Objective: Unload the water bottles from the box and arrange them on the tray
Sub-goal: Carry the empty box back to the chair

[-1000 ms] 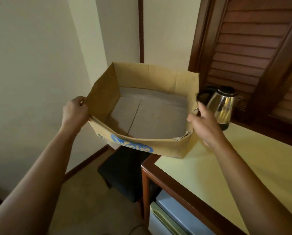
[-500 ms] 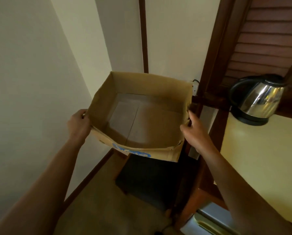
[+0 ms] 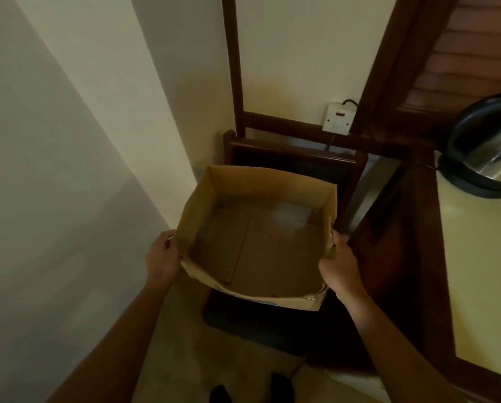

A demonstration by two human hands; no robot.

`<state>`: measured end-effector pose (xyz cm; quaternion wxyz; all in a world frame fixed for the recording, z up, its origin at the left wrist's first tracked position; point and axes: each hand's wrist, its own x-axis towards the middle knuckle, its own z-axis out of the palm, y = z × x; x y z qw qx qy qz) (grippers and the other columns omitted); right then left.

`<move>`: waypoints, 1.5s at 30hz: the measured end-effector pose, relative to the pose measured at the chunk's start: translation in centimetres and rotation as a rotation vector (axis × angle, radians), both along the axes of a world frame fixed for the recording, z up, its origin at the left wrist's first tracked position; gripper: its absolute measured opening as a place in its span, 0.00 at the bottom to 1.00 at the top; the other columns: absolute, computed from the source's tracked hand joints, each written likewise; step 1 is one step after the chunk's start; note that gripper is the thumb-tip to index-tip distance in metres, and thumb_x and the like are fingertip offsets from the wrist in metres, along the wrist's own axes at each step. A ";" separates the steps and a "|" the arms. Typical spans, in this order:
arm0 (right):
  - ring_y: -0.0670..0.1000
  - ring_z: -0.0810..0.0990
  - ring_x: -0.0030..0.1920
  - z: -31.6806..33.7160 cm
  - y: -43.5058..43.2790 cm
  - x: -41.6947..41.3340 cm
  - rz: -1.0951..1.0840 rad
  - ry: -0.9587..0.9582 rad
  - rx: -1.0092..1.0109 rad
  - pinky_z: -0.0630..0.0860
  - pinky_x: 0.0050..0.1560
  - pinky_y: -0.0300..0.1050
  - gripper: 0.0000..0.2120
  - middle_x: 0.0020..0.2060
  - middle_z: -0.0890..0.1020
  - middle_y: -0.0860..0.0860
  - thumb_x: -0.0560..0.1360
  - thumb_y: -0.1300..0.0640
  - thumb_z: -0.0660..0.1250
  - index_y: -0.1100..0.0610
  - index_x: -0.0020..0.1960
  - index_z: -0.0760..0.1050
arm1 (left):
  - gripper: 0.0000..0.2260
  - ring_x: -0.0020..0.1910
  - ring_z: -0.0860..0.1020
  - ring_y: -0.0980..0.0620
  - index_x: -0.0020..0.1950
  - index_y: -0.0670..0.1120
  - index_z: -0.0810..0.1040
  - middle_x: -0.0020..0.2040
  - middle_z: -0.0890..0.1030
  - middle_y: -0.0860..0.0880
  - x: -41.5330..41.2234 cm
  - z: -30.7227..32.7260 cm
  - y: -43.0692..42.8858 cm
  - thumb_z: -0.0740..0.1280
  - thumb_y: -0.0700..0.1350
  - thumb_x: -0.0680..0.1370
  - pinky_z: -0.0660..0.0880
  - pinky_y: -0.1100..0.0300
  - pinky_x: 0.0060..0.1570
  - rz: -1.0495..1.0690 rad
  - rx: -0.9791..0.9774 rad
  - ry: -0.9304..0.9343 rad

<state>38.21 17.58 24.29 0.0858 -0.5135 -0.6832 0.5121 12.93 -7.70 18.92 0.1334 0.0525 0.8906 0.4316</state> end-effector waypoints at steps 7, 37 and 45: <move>0.57 0.75 0.69 -8.5 2.4 -2.3 -0.082 -0.147 -0.007 0.77 0.63 0.56 0.37 0.72 0.74 0.53 0.76 0.66 0.70 0.47 0.81 0.62 | 0.11 0.49 0.77 0.53 0.65 0.45 0.79 0.53 0.80 0.53 -2.4 -8.2 2.1 0.61 0.43 0.85 0.77 0.53 0.56 -0.227 0.001 -0.025; 0.61 0.81 0.60 -22.4 -1.0 -1.3 -0.201 -0.327 0.061 0.77 0.56 0.51 0.21 0.62 0.81 0.60 0.84 0.53 0.61 0.50 0.77 0.68 | 0.08 0.49 0.83 0.56 0.59 0.52 0.81 0.51 0.84 0.54 -6.4 -22.9 1.5 0.69 0.50 0.81 0.81 0.56 0.53 -0.337 -0.099 -0.306; 0.57 0.72 0.73 -20.7 -1.2 0.2 -0.234 -0.274 0.028 0.71 0.70 0.54 0.31 0.76 0.70 0.55 0.82 0.55 0.66 0.53 0.82 0.59 | 0.02 0.56 0.80 0.51 0.53 0.54 0.79 0.48 0.78 0.58 -4.9 -18.9 1.7 0.68 0.50 0.81 0.73 0.58 0.52 -0.384 -0.184 -0.183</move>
